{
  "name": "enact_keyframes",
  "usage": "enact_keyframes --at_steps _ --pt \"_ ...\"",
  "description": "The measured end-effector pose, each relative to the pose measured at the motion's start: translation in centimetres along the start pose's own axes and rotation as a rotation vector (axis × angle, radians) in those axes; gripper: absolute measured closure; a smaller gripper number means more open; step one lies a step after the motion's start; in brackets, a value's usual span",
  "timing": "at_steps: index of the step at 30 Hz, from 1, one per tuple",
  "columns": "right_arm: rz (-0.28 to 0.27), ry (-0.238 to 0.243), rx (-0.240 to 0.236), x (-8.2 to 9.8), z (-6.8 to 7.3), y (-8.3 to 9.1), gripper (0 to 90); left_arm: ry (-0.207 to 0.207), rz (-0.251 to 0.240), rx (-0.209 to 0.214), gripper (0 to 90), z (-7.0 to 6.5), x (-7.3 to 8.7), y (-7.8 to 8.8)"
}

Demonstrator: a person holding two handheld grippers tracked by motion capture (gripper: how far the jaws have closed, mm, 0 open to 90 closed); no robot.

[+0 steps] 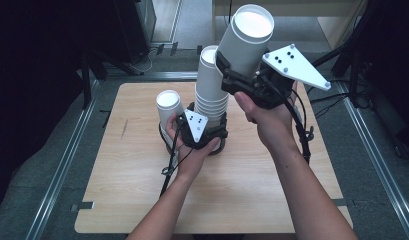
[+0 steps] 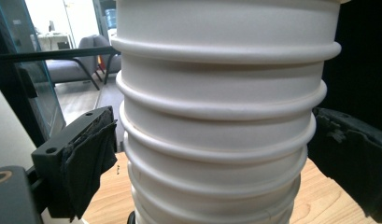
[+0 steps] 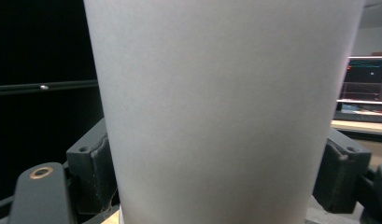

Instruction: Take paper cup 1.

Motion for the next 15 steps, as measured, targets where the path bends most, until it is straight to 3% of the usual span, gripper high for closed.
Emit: enact_keyframes --at_steps 9,12,15 --pt "0.001 0.001 0.001 0.4 -0.6 1.7 17.4 -0.006 -0.007 0.018 2.6 0.3 -0.2 0.8" --pt "0.004 0.005 0.034 1.1 -1.2 2.5 17.5 -0.002 -0.011 0.021 2.6 0.5 -0.3 1.4" --pt "0.006 -0.003 0.023 1.5 -1.3 2.8 17.2 -0.003 -0.007 0.028 2.5 0.4 -0.2 1.7"
Point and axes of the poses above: each handheld gripper's, and its own axes: y roughly backward along the jaws, x roughly out of its underside, z roughly to its left, the point moved 10 cm from there along -y, roughly forward along the jaws, and after that the axes turned 6 degrees about y, right-handed, at the moved point
